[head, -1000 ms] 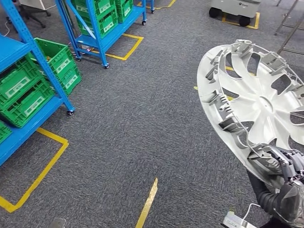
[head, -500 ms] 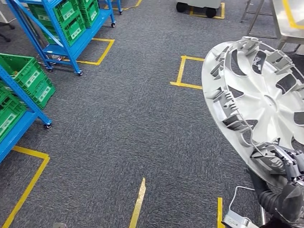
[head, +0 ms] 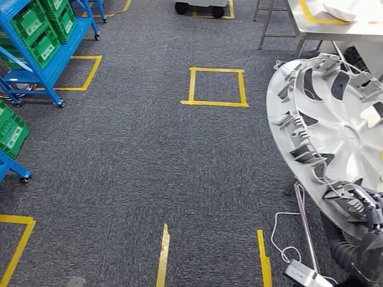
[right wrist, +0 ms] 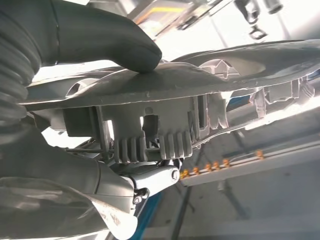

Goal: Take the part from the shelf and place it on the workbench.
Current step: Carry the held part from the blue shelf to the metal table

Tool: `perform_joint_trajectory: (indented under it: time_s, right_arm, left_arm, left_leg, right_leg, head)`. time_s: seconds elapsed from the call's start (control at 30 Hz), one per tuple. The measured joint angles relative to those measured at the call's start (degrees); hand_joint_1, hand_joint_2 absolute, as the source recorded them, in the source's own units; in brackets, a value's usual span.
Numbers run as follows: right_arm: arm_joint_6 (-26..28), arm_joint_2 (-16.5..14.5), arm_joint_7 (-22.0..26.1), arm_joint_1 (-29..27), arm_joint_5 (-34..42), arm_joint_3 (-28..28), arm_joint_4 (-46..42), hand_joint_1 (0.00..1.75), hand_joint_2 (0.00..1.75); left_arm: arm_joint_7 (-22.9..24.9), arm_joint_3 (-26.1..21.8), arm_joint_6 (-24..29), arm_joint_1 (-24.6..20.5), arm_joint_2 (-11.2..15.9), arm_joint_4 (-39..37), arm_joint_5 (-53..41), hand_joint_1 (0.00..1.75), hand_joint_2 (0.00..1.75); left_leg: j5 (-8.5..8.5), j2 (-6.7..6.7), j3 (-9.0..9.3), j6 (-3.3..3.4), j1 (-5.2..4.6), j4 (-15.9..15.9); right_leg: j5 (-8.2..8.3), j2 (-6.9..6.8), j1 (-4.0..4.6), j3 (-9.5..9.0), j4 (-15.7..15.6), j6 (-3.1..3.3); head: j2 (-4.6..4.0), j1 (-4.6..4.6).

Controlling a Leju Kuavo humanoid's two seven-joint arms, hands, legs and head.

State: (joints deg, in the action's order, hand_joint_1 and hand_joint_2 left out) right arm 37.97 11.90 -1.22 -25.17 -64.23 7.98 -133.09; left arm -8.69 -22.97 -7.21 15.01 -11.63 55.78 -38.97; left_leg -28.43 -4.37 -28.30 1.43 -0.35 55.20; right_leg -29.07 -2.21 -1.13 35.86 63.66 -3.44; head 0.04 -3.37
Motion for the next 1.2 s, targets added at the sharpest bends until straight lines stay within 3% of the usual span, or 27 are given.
perform_joint_trajectory:
  time_s: [0.07,0.1,0.17,0.23,0.3,0.37,0.4,0.43,0.47,0.53,0.6,0.67,0.7,0.77,0.83,0.9,0.93,0.97,1.0,1.03,1.1,1.17,1.2]
  right_arm:
    - [0.0,0.0,-0.2,-0.1,-0.5,-0.3,-0.1,1.75,1.75]
    - [0.0,-0.1,-0.3,-0.2,-0.6,-0.4,-0.1,1.75,1.75]
    - [0.0,-0.2,-0.4,-0.5,-0.7,-0.7,-0.2,1.75,1.75]
    - [0.0,-0.3,-0.5,-0.8,-0.7,-0.9,-0.3,1.75,1.75]
    - [0.0,-0.3,-0.5,-0.9,-0.7,-1.0,-0.5,1.75,1.75]
    - [0.0,-0.4,-0.5,-0.8,-0.7,-1.1,-0.5,1.75,1.75]
    - [0.0,-0.4,-0.5,-0.8,-0.7,-1.1,-0.5,1.75,1.75]
    - [0.0,-0.4,-0.5,-0.8,-0.6,-1.1,-0.5,1.75,1.75]
    - [0.0,-0.5,-0.5,-0.8,-0.6,-1.1,-0.5,1.75,1.75]
    - [0.0,-0.6,-0.5,-0.8,-0.5,-1.1,-0.5,1.75,1.75]
    - [0.0,-0.6,-0.4,-0.7,-0.4,-1.2,-0.4,1.75,1.75]
    - [0.0,-0.7,-0.4,-0.8,-0.3,-1.3,-0.4,1.75,1.75]
    - [0.0,-0.7,-0.4,-0.9,-0.3,-1.3,-0.4,1.75,1.75]
    - [0.0,-0.8,-0.3,-0.7,-0.2,-1.4,-0.4,1.75,1.75]
    - [0.0,-0.8,-0.2,-0.5,-0.2,-1.5,-0.4,1.75,1.75]
    - [0.0,-0.8,-0.2,-0.5,-0.2,-1.5,-0.4,1.75,1.75]
    - [0.0,-0.8,-0.2,-0.5,-0.1,-1.6,-0.3,1.75,1.75]
    - [0.0,-0.8,-0.3,-0.5,-0.1,-1.6,-0.2,1.75,1.75]
    - [0.0,-0.8,-0.2,-0.5,0.0,-1.6,-0.2,1.75,1.75]
    - [0.0,-0.8,-0.1,-0.5,0.1,-1.6,-0.1,1.75,1.75]
    - [0.0,-0.8,0.1,-0.2,0.3,-1.6,0.0,1.75,1.75]
    - [0.0,-0.9,0.1,-0.2,0.5,-1.7,0.1,1.75,1.75]
    - [0.0,-0.9,0.1,-0.3,0.6,-1.7,0.1,1.75,1.75]
  left_arm:
    - [0.0,0.0,0.0,-0.5,0.1,0.0,-0.2,0.0,1.75]
    - [-0.1,0.0,0.0,-0.7,0.1,0.0,-0.2,0.0,1.75]
    - [-0.1,0.0,0.0,-1.0,0.1,0.0,-0.3,0.0,1.75]
    - [-0.1,-0.1,0.0,-1.3,0.1,0.0,-0.3,0.0,1.75]
    - [-0.1,0.0,0.0,-1.4,0.1,0.0,-0.3,0.0,1.75]
    - [-0.1,0.0,0.0,-1.2,0.1,0.0,-0.3,0.0,1.75]
    - [0.0,0.0,0.0,-1.1,0.0,0.0,-0.3,0.0,1.75]
    - [0.0,0.0,0.0,-1.1,0.0,0.0,-0.3,0.0,1.75]
    - [0.0,0.0,0.0,-1.1,0.1,0.0,-0.3,0.0,1.75]
    - [0.1,0.0,0.0,-1.1,0.2,0.1,-0.3,0.0,1.75]
    - [0.2,0.0,0.0,-1.0,0.4,0.2,-0.2,0.0,1.75]
    - [0.4,0.0,0.0,-0.9,0.4,0.4,-0.1,0.0,1.75]
    - [0.4,0.0,0.0,-0.9,0.4,0.5,-0.1,0.0,1.75]
    - [0.5,-0.1,0.0,-0.8,0.3,0.7,-0.1,0.0,1.75]
    - [0.6,-0.1,-0.1,-0.6,0.3,0.8,0.0,0.0,1.75]
    - [0.7,-0.1,-0.2,-0.2,0.3,0.8,0.0,0.0,1.75]
    - [0.8,-0.1,-0.2,-0.1,0.2,0.8,0.0,0.0,1.75]
    - [0.8,-0.1,-0.2,-0.1,0.2,0.8,0.0,0.0,1.75]
    - [0.8,-0.1,-0.2,-0.1,0.2,0.8,0.0,0.0,1.75]
    - [0.9,-0.2,-0.1,-0.1,0.2,0.8,0.1,0.0,1.75]
    - [0.9,-0.2,-0.1,-0.2,0.2,0.8,0.2,0.0,1.75]
    - [0.9,-0.3,0.0,-0.4,0.3,0.8,0.3,0.0,1.75]
    - [0.9,-0.3,0.0,-0.5,0.3,0.8,0.3,0.0,1.75]
  left_leg:
    - [-0.49,-1.05,0.18,-0.66,-0.35,0.4]
    - [-0.65,-1.54,0.27,-0.9,-0.55,0.5]
    - [-0.94,-2.5,0.43,-1.31,-0.48,0.6]
    - [-2.67,-0.93,-0.24,-1.84,-0.12,2.7]
    - [-6.27,2.32,-3.24,-2.02,0.14,9.5]
    - [-8.76,3.74,-7.13,-1.7,0.14,17.0]
    - [-8.43,3.99,-8.16,-1.36,0.06,18.4]
    - [-6.9,4.24,-8.16,-0.91,-0.11,17.6]
    - [-4.5,4.73,-7.2,-0.38,-0.37,14.6]
    - [-0.24,7.18,-4.37,0.72,-0.85,7.0]
    - [0.66,8.9,-2.69,1.23,-1.05,2.6]
    - [0.24,8.04,-1.99,1.31,-1.02,1.3]
    - [0.28,7.35,-1.6,1.41,-0.93,0.8]
    - [0.32,6.05,-0.81,1.53,-0.7,0.3]
    - [0.06,4.6,-0.54,1.51,-0.68,0.3]
    - [-0.43,3.04,-0.2,1.21,-0.56,0.3]
    - [-0.77,2.29,0.13,1.0,-0.43,0.3]
    - [-1.17,1.56,0.61,0.7,-0.27,0.3]
    - [-1.65,0.85,1.17,0.34,-0.17,0.3]
    - [-2.15,0.18,1.74,-0.08,-0.14,0.4]
    - [-3.18,-1.1,2.46,-0.87,-0.37,0.5]
    - [-3.86,-1.98,3.02,-1.44,-0.4,0.9]
    - [-4.03,-1.81,3.13,-1.68,-0.23,1.5]
  right_leg:
    - [1.24,-1.83,0.08,-3.23,-5.4,0.59]
    - [1.03,-2.05,0.23,-3.58,-6.0,1.12]
    - [1.18,-0.62,0.27,-3.44,-6.0,2.23]
    - [1.29,0.65,0.32,-3.36,-6.1,3.03]
    - [1.29,1.94,0.44,-3.37,-6.1,3.68]
    - [1.19,3.49,0.82,-3.43,-6.1,4.07]
    - [1.12,4.36,1.05,-3.54,-6.1,4.21]
    - [1.07,5.25,1.25,-3.73,-6.1,4.31]
    - [1.0,6.12,1.38,-3.97,-6.1,4.38]
    - [0.88,7.65,1.43,-4.22,-6.1,4.36]
    - [1.02,9.04,1.27,-3.97,-5.9,4.0]
    - [1.53,9.89,1.2,-3.58,-5.4,3.42]
    - [1.43,9.3,1.31,-3.28,-4.9,3.21]
    - [-0.51,6.41,1.5,-1.48,-1.7,2.91]
    - [-3.71,3.6,1.27,2.44,5.2,2.34]
    - [-4.98,2.78,0.7,5.67,10.1,1.53]
    - [-4.07,2.52,0.39,5.81,9.6,1.11]
    - [-2.14,2.05,0.04,4.8,7.0,0.7]
    - [0.08,1.03,-0.23,3.09,3.1,0.31]
    - [1.28,-0.26,-0.17,1.57,-0.5,0.08]
    - [1.63,-2.09,0.21,-0.2,-4.3,0.95]
    - [1.17,-1.23,0.44,-0.56,-4.4,2.5]
    - [1.31,-0.41,0.43,-0.92,-4.4,2.9]
  head:
    - [0.0,0.02]
    - [0.0,0.06]
    - [0.0,0.11]
    - [0.0,0.27]
    - [0.0,0.51]
    - [0.0,0.55]
    - [0.0,0.54]
    - [-0.01,0.53]
    - [-0.01,0.51]
    - [-0.02,0.5]
    - [-0.01,0.52]
    - [0.0,0.57]
    - [0.0,0.51]
    - [0.0,0.21]
    - [0.0,-0.05]
    - [0.0,-0.05]
    - [0.0,-0.08]
    - [0.0,-0.07]
    - [0.0,-0.08]
    - [0.0,-0.14]
    - [0.02,-0.2]
    - [0.03,-0.09]
    - [0.03,0.01]
